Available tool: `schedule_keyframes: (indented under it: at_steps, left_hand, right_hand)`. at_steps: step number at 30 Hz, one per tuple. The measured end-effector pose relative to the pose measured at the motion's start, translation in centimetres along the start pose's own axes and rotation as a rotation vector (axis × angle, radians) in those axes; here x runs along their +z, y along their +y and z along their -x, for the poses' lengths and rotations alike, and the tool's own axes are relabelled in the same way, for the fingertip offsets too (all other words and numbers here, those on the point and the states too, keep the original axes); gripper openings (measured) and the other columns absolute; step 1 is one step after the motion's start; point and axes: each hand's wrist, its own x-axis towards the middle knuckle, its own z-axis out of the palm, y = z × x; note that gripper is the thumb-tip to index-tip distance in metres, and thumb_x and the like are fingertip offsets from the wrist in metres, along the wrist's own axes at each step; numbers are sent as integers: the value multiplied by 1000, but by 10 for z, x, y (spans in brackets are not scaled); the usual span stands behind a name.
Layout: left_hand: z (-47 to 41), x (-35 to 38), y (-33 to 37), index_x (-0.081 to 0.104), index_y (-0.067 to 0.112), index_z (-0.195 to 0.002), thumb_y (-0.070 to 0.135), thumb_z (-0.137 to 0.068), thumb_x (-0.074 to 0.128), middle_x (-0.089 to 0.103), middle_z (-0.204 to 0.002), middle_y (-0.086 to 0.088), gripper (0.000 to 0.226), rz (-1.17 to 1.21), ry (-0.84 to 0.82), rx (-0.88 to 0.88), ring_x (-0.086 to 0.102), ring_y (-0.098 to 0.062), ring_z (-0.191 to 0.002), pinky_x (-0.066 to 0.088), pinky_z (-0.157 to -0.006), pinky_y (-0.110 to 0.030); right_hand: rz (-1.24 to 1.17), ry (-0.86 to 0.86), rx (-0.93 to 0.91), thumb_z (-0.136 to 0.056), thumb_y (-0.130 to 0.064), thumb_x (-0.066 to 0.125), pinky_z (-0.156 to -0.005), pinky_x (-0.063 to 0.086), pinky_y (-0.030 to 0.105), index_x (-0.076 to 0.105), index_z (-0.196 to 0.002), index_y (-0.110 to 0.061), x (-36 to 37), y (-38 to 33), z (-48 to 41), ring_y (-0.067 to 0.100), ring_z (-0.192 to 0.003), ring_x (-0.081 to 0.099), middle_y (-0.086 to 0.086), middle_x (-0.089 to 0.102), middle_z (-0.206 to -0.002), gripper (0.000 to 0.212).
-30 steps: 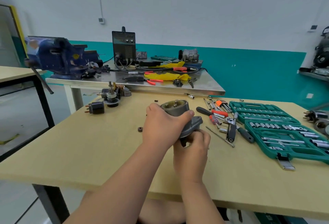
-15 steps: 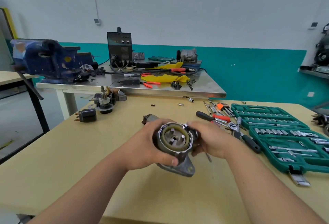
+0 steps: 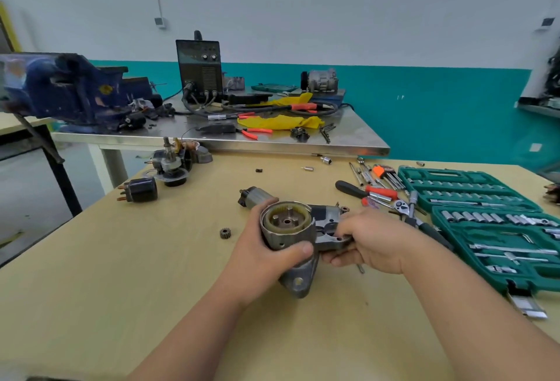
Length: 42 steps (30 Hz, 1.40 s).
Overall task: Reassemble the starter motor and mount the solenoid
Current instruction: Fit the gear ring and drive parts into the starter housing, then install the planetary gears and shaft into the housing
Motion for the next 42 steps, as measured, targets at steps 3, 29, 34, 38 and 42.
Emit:
schedule_keyframes:
  at_steps: [3, 29, 34, 38, 42]
  left_hand:
    - [0, 8, 0, 49, 41, -122, 43, -50, 85, 66, -109, 24, 81, -16, 92, 64, 63, 4, -104, 46, -82, -8]
    - [16, 21, 9, 45, 50, -113, 46, -49, 79, 61, -112, 15, 72, -285, 269, 158, 59, -3, -107, 50, -90, -24]
    - [-15, 3, 39, 62, 29, -100, 48, -60, 83, 73, -84, 10, 49, -4, 228, -289, 70, -3, -68, 55, -57, -22]
    - [-27, -2, 53, 64, 13, -103, 56, -79, 67, 75, -79, -10, 49, 520, 52, -645, 71, -24, -61, 55, -50, -31]
    - [-27, 23, 46, 66, 8, -109, 60, -87, 54, 74, -94, -19, 58, 981, 110, -669, 73, -32, -80, 57, -69, -42]
  right_hand:
    - [132, -62, 26, -92, 6, 42, -52, 55, 27, 57, -103, 4, -6, -5, 7, 27, -69, 71, 21, 71, -76, 18]
    - [624, 344, -653, -78, -62, 47, -81, 37, 13, 42, -124, -43, 38, 36, 33, -10, -105, 45, -28, 42, -118, 51]
    - [289, 467, -519, -95, -46, 46, -85, 41, 21, 48, -129, -32, 27, 38, 8, 0, -108, 51, -17, 53, -118, 37]
    - [40, 420, -515, -96, -53, 36, -75, 45, 25, 57, -101, -43, 21, 27, 5, -11, -88, 58, -23, 64, -94, 23]
    - [-98, 281, -506, -75, -73, 43, -89, 48, 25, 47, -125, -40, 34, 39, 15, -6, -99, 60, -17, 60, -116, 60]
